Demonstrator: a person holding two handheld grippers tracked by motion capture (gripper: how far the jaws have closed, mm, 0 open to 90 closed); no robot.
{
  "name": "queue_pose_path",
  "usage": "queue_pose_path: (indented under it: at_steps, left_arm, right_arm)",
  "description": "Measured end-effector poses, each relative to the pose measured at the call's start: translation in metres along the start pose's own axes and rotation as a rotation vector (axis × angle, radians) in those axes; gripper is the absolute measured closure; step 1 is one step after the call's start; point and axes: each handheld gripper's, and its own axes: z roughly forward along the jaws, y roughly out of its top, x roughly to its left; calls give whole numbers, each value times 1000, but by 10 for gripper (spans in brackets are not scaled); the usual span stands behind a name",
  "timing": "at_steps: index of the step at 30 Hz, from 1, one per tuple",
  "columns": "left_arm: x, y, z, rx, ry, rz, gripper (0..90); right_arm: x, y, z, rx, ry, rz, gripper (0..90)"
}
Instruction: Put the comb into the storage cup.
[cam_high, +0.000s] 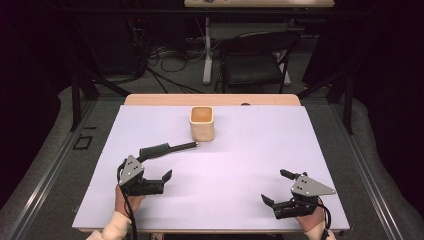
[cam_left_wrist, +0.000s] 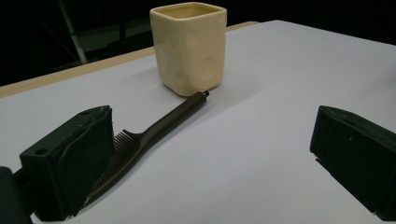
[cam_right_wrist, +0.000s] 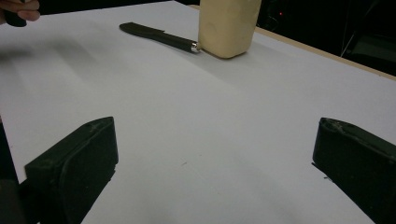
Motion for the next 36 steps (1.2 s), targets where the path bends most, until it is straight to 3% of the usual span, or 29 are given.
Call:
queue_pose_path:
  at_steps: [14,23,36]
  left_arm:
    - [5,9,25,33,20,-6,1]
    - [10,13,41,48,40,-52,0]
    - [13,20,65,88,55,-70,0]
  right_arm:
    - [0,0,0,1,2,-3,0]
    - [1,0,-1,-2,2,-6,0]
    - [1,-2,-4,5,-9,2,0]
